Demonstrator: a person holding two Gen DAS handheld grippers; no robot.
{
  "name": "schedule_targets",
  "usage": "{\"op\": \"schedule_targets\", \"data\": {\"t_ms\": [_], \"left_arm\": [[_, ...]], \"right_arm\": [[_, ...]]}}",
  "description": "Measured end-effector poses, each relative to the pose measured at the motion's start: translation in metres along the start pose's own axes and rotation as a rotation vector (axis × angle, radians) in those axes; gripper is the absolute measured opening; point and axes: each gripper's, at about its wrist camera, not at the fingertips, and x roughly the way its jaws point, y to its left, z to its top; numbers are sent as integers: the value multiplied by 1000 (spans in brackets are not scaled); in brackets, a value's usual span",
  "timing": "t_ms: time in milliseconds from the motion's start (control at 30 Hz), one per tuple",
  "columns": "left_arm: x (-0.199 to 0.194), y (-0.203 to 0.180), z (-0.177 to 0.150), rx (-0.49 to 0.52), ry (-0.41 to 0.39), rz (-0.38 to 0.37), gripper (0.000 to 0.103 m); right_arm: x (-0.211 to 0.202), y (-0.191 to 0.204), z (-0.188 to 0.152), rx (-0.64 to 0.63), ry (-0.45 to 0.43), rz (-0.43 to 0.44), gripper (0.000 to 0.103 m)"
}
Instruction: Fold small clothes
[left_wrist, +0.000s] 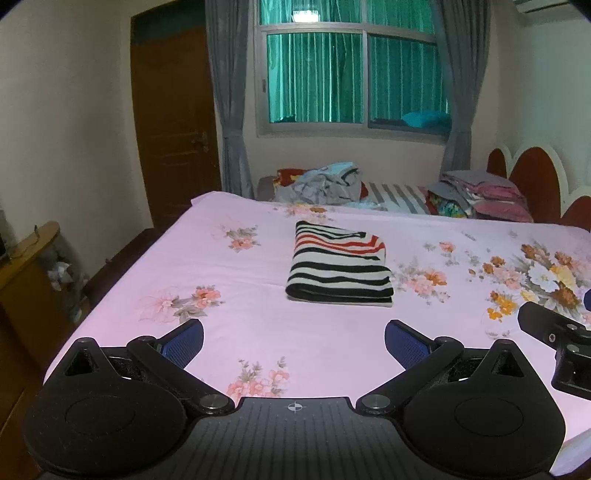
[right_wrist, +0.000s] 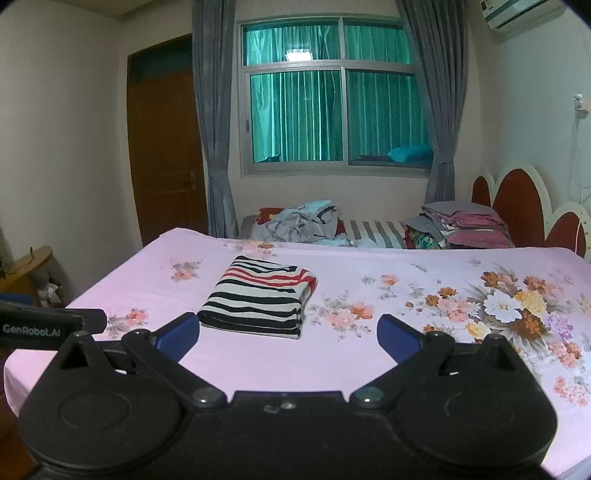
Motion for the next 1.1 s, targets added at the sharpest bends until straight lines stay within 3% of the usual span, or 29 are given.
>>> {"op": "schedule_targets", "data": {"t_ms": [1100], "left_arm": [[-15,0,1,-17,-23,17,103]], "right_arm": [[-13,-4,-3,19,-24,1,103]]}}
